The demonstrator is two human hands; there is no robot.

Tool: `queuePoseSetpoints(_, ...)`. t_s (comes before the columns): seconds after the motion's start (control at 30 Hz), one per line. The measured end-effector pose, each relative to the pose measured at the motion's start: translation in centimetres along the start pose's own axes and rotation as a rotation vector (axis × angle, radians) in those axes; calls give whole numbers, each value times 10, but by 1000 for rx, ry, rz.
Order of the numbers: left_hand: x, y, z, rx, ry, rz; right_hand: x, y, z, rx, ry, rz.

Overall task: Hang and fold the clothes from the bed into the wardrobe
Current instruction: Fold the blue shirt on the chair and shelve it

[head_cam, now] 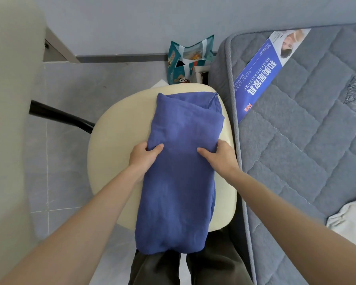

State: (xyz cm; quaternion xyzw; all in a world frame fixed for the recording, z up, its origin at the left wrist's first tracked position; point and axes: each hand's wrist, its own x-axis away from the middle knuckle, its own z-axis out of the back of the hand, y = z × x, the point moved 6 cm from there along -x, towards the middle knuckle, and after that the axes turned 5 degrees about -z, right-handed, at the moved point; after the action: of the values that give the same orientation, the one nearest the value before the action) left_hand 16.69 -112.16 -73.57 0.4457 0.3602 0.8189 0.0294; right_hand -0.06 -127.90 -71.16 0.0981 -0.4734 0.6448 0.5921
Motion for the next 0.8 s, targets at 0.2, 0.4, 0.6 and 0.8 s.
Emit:
queuePoseSetpoints(0.2,8,23,18,85,71,-164,8,-17,20,-360,69,74)
queuePoseSetpoints(0.4,28,60,42,13,-75,-405,26,-57,28,46,-137,396)
queuePoseSetpoints(0.6,58,93,56,-605,-21,-694,37,-77,50,448,-18,415)
queuePoseSetpoints(0.8,84,138,99,-601,218,-794,62,-123,86,269,97,553)
